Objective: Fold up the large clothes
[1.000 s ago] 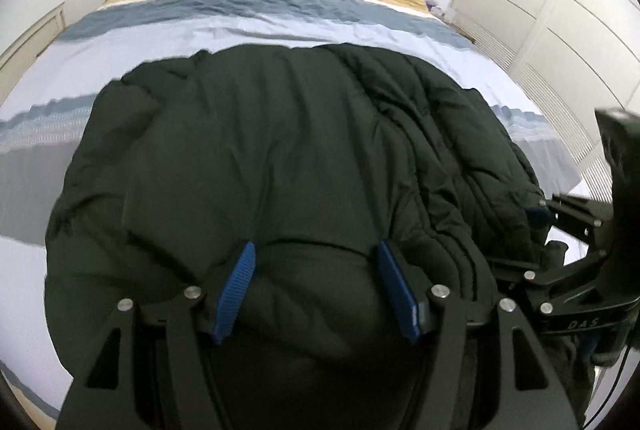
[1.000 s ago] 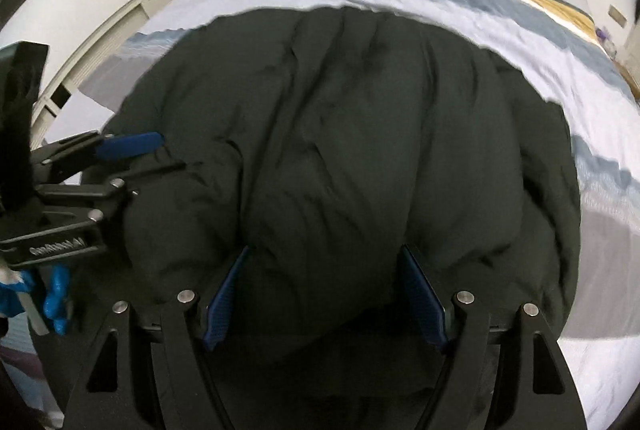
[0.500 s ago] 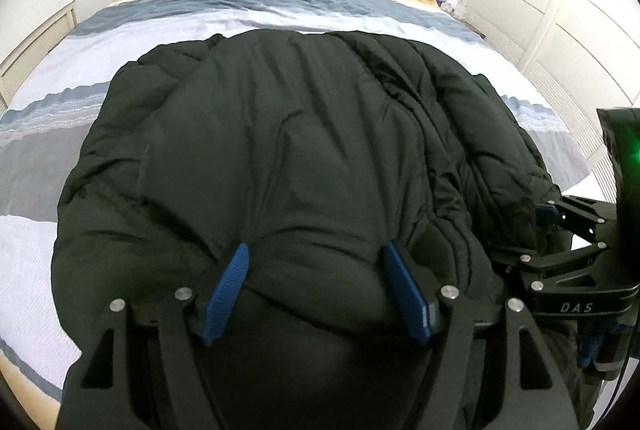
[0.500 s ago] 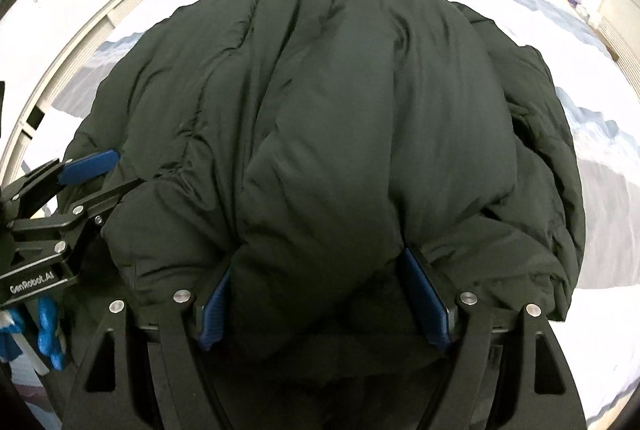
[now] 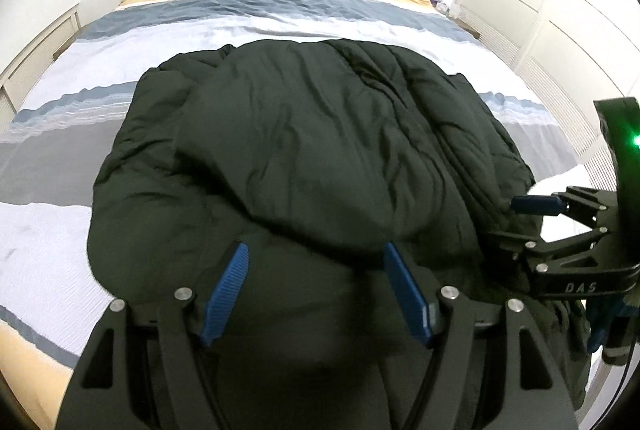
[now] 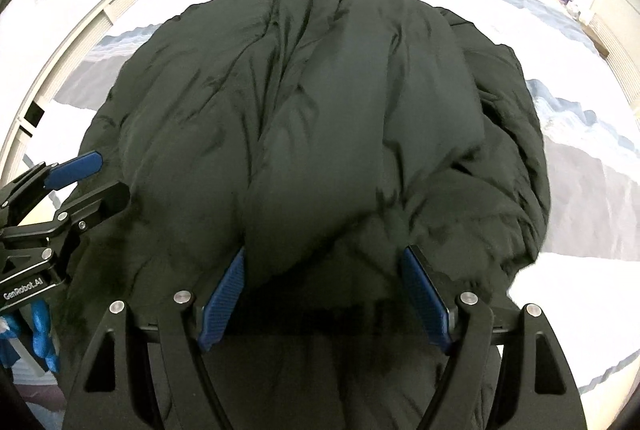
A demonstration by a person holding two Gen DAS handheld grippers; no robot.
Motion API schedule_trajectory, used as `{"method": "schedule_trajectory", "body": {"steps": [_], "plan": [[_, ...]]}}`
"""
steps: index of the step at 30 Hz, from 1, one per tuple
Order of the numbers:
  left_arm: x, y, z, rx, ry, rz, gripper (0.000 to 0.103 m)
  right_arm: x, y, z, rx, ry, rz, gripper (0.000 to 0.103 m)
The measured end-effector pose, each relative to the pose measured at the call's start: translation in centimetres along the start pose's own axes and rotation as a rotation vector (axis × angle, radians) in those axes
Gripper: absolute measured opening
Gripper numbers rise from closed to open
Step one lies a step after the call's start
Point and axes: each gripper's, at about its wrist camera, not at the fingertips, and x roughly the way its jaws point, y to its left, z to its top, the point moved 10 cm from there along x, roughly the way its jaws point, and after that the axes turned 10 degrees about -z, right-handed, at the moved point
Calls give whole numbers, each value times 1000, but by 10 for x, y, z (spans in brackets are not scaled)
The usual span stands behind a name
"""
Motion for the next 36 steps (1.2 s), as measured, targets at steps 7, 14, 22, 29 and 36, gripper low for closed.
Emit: {"method": "schedule_trajectory", "body": {"steps": [7, 14, 22, 29, 36], "plan": [[-27, -8, -14, -2, 8, -6, 69, -20, -9, -35, 4, 44, -7, 77], [-44, -17, -28, 16, 20, 1, 70, -42, -34, -65, 79, 59, -13, 81], [-53, -7, -37, 13, 34, 29, 72, -56, -68, -95, 164, 90, -44, 86], [-56, 0, -45, 13, 50, 45, 73, -63, -104, -128, 254, 127, -82, 89], [-59, 7, -57, 8, 69, 56, 77, -70, -136, -164, 359, 165, -112, 91]]}}
